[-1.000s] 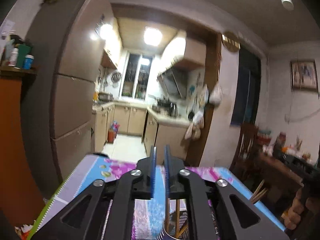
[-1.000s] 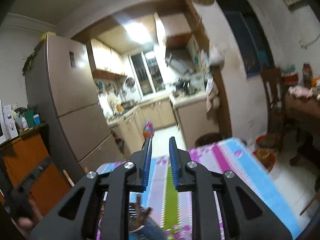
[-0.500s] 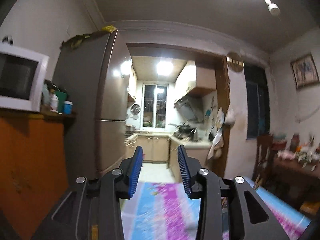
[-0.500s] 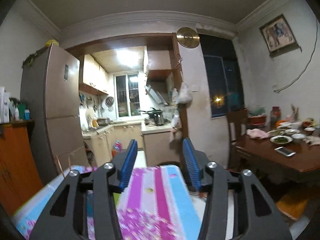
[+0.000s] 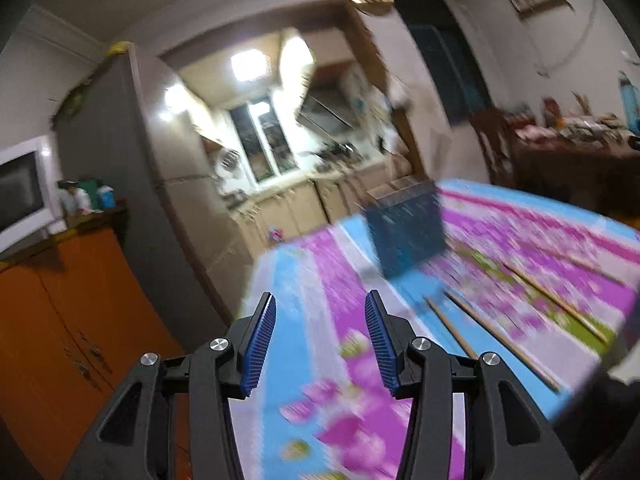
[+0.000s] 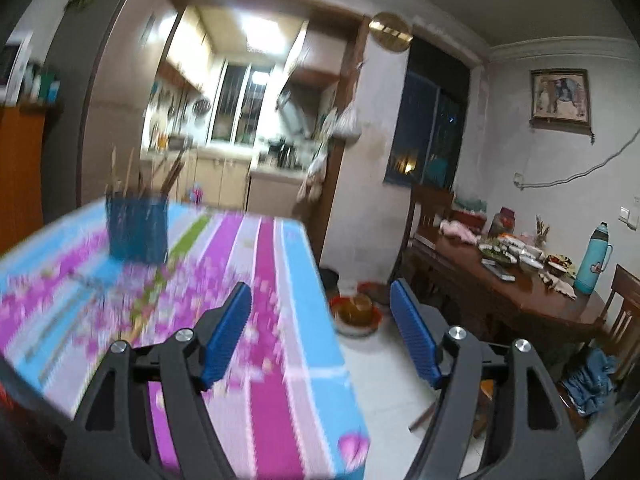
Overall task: Organize utensils
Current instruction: 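Move both open tools back over the remaining chopsticks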
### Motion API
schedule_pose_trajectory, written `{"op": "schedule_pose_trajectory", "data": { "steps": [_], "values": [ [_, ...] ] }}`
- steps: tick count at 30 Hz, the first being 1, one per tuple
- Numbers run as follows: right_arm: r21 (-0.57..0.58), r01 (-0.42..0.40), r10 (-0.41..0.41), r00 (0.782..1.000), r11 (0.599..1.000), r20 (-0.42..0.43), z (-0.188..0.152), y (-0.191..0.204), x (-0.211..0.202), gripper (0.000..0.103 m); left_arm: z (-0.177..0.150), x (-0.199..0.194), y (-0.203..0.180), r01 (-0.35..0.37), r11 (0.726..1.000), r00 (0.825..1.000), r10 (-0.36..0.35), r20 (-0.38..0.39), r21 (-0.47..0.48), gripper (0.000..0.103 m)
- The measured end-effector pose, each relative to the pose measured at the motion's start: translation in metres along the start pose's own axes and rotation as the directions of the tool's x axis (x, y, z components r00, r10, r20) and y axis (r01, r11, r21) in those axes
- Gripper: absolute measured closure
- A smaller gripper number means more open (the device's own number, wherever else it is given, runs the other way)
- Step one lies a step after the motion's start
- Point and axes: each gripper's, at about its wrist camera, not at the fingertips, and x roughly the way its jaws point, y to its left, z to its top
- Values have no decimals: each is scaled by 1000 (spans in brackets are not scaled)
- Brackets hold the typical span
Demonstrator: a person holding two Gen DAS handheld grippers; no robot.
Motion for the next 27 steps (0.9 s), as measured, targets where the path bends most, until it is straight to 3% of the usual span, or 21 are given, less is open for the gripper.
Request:
{"op": "schedule_pose_trajectory", "data": {
  "steps": [6, 8, 12, 15, 20, 22, 27],
  "values": [
    [7, -133, 134, 987, 991, -94, -48, 38, -3, 34, -38, -3, -46, 156, 985, 981, -164, -105, -75, 55],
    [17, -204, 205, 971, 979, -127, -62, 56, -3, 34, -50, -5, -59, 206, 973, 967, -219, -128, -105, 55],
    [-5, -324, 320, 936, 946, -150, -79, 96, -7, 35, -59, -3, -81, 233, 965, 956, -250, -156, -117, 58],
    [-13, -397, 389, 905, 918, -172, -86, 123, -5, 46, -61, -2, -91, 278, 949, 941, -300, -158, -146, 58],
    [3, -469, 459, 864, 883, -205, -92, 150, 0, 63, -68, 8, -102, 286, 945, 936, -311, -166, -159, 61],
    [8, -482, 472, 855, 876, -217, -93, 154, 1, 70, -72, 16, -108, 276, 950, 936, -301, -183, -148, 71],
    [27, -493, 485, 843, 870, -233, -94, 157, 4, 71, -80, 28, -115, 274, 951, 936, -298, -186, -141, 77]
  ]
}}
